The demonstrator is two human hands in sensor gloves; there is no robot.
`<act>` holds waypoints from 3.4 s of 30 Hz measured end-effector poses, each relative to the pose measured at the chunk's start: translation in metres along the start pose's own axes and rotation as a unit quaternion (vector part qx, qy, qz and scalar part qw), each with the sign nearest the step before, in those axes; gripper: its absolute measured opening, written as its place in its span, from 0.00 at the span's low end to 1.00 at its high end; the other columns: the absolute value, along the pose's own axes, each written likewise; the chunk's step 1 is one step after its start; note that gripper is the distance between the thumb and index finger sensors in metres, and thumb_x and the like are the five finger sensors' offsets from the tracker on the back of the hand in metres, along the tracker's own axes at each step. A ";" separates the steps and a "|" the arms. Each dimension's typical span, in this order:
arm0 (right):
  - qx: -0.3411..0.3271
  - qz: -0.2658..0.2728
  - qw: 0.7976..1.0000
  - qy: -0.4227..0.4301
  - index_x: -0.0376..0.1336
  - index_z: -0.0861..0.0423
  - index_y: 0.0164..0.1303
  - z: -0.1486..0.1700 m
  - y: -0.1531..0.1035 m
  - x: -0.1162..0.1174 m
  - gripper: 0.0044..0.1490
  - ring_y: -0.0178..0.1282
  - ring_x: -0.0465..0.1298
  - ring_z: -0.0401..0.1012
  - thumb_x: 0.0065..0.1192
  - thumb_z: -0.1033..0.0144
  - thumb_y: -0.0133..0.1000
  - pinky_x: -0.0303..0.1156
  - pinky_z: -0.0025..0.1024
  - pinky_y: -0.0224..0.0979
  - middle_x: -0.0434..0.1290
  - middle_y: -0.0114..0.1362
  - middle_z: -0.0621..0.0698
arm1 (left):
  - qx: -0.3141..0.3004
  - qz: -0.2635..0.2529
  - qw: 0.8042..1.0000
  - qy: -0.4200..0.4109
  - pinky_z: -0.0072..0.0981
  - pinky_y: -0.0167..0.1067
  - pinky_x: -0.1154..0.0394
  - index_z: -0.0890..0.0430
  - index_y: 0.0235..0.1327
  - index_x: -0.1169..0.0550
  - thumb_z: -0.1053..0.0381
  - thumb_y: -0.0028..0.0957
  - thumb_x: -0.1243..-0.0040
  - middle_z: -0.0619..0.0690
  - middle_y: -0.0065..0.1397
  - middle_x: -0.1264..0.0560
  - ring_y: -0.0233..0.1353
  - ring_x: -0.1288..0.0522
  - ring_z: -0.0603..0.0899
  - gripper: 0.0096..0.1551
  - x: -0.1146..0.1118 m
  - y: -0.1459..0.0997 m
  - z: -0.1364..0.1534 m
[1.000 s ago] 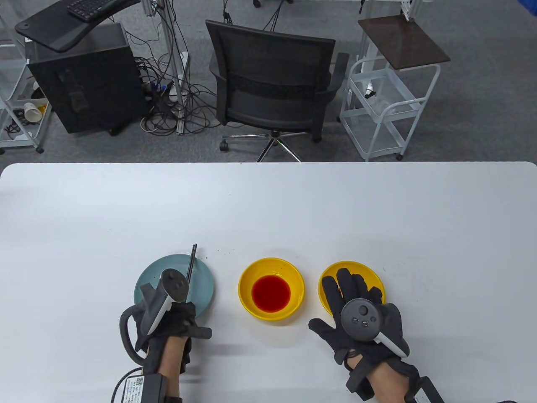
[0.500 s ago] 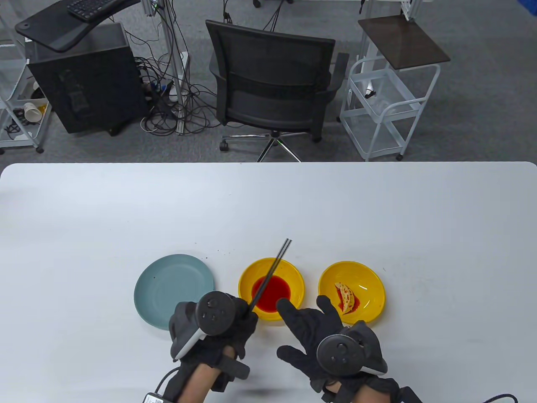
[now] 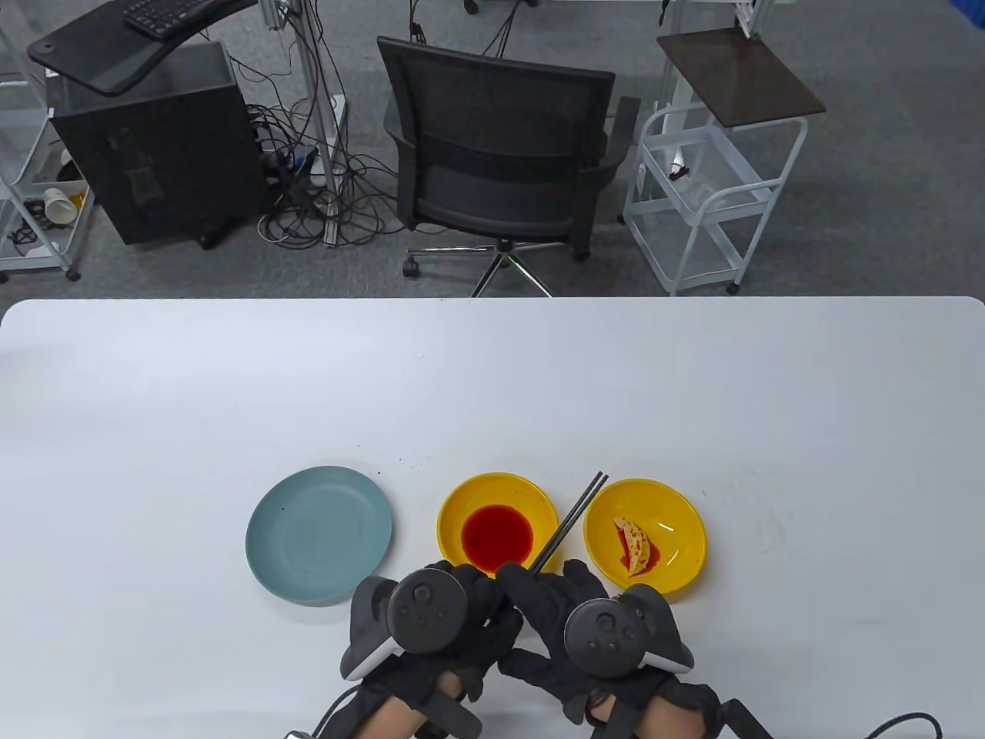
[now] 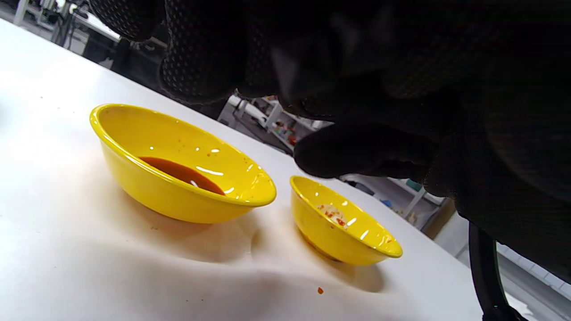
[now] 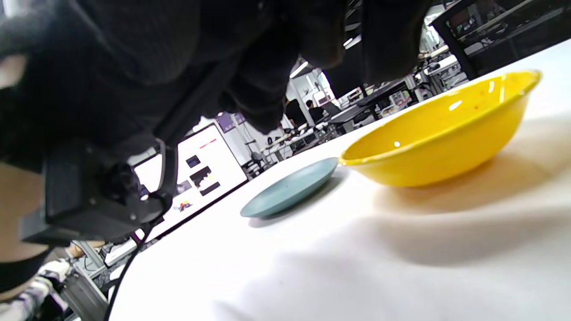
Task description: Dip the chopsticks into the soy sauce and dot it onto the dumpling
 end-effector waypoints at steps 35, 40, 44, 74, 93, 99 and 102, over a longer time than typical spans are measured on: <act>0.047 0.140 0.988 0.041 0.64 0.58 0.67 0.024 -0.003 -0.027 0.41 0.54 0.75 0.61 0.48 0.43 0.51 0.52 0.78 0.73 0.77 0.52 0.61 | 0.193 -0.080 0.977 0.050 0.75 0.70 0.44 0.56 0.73 0.27 0.31 0.50 0.42 0.54 0.76 0.31 0.72 0.29 0.69 0.44 0.049 0.003 0.147; 0.061 0.124 0.990 0.040 0.66 0.57 0.67 0.027 0.003 -0.016 0.40 0.59 0.74 0.61 0.52 0.45 0.51 0.51 0.77 0.74 0.75 0.58 0.61 | 0.201 -0.079 0.975 0.057 0.75 0.70 0.45 0.56 0.74 0.28 0.31 0.50 0.42 0.54 0.77 0.32 0.73 0.30 0.69 0.44 0.051 0.001 0.152; 0.077 0.144 0.986 0.042 0.69 0.56 0.63 0.035 0.001 -0.020 0.36 0.60 0.77 0.60 0.59 0.47 0.50 0.54 0.76 0.74 0.78 0.60 0.60 | 0.198 -0.097 0.971 0.093 0.75 0.71 0.47 0.56 0.75 0.29 0.31 0.50 0.42 0.55 0.80 0.35 0.77 0.34 0.70 0.44 0.056 -0.001 0.147; 0.140 0.330 0.930 0.080 0.73 0.62 0.54 0.079 -0.068 -0.130 0.33 0.55 0.80 0.63 0.62 0.50 0.50 0.54 0.76 0.74 0.83 0.55 0.64 | 0.215 -0.034 0.962 0.167 0.75 0.72 0.49 0.53 0.79 0.33 0.30 0.51 0.44 0.53 0.85 0.44 0.83 0.42 0.70 0.46 0.039 0.006 0.137; 0.268 0.348 0.896 0.069 0.77 0.61 0.49 0.121 -0.088 -0.137 0.33 0.46 0.85 0.60 0.64 0.46 0.49 0.60 0.73 0.71 0.88 0.46 0.62 | 0.228 -0.019 0.960 0.159 0.75 0.72 0.50 0.52 0.79 0.34 0.30 0.51 0.44 0.53 0.85 0.45 0.83 0.43 0.70 0.46 0.038 0.004 0.141; 0.278 0.355 0.889 0.075 0.78 0.61 0.46 0.125 -0.093 -0.141 0.33 0.44 0.86 0.60 0.64 0.46 0.49 0.61 0.73 0.71 0.88 0.44 0.62 | 0.229 -0.016 0.960 0.159 0.75 0.72 0.50 0.52 0.79 0.34 0.30 0.51 0.44 0.54 0.85 0.45 0.83 0.43 0.71 0.47 0.038 0.004 0.140; 0.279 0.353 0.890 0.074 0.78 0.61 0.46 0.124 -0.094 -0.142 0.33 0.43 0.86 0.60 0.63 0.46 0.49 0.60 0.73 0.71 0.88 0.44 0.62 | 0.230 -0.015 0.960 0.158 0.75 0.72 0.50 0.52 0.79 0.34 0.30 0.51 0.44 0.54 0.85 0.45 0.83 0.43 0.71 0.46 0.038 0.004 0.141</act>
Point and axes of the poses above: the tracker on the back of each hand, its own z axis roughly to the little-finger side, its own y axis roughly from the wrist to the fingertips, x = y × z, the point moved 5 cm from there along y, roughly from the wrist to the fingertips
